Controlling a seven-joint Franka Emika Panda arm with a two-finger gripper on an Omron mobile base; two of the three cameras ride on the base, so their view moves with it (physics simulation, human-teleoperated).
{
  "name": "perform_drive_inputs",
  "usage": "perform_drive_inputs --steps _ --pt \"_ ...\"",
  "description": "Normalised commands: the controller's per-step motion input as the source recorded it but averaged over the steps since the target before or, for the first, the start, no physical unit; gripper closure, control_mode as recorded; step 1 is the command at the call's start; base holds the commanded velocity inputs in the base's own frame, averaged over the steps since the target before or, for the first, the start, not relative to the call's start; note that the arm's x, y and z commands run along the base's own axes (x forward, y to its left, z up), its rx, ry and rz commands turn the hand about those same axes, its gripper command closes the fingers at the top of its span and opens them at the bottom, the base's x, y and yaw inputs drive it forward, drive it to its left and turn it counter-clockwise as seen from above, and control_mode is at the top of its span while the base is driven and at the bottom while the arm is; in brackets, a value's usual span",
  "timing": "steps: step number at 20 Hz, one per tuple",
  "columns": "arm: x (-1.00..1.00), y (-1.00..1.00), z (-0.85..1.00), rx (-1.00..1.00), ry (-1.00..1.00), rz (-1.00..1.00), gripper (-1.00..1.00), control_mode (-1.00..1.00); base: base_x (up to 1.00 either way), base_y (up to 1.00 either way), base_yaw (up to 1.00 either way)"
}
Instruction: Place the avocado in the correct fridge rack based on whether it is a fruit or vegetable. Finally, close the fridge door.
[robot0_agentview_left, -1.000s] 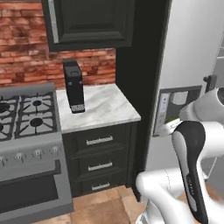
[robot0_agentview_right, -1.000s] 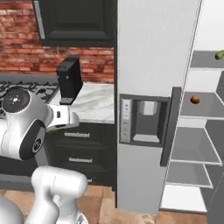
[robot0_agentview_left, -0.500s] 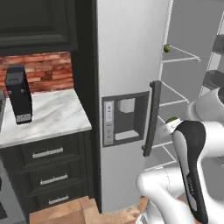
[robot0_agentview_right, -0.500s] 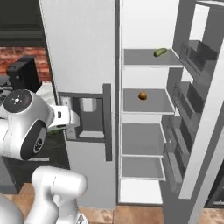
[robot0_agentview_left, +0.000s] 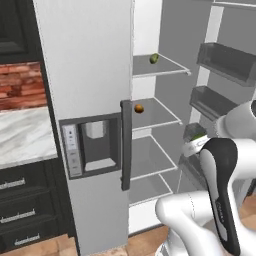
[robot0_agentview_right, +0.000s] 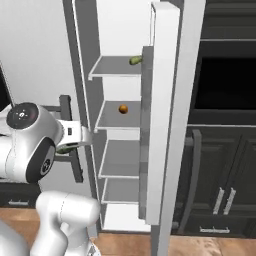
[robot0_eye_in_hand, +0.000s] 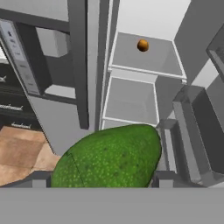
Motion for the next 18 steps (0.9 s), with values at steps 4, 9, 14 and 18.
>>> perform_drive_inputs --steps 4,9,14,18 --pt "0.00 0.00 0.00 0.00 0.00 0.00 1.00 1.00 0.02 -0.46 0.27" --pt "0.00 0.00 0.00 0.00 0.00 0.00 1.00 1.00 0.02 -0.37 0.28" --pt "0.00 0.00 0.00 0.00 0.00 0.00 1.00 1.00 0.08 -0.36 0.15" --pt "0.00 0.00 0.00 0.00 0.00 0.00 1.00 1.00 0.27 -0.10 0.03"
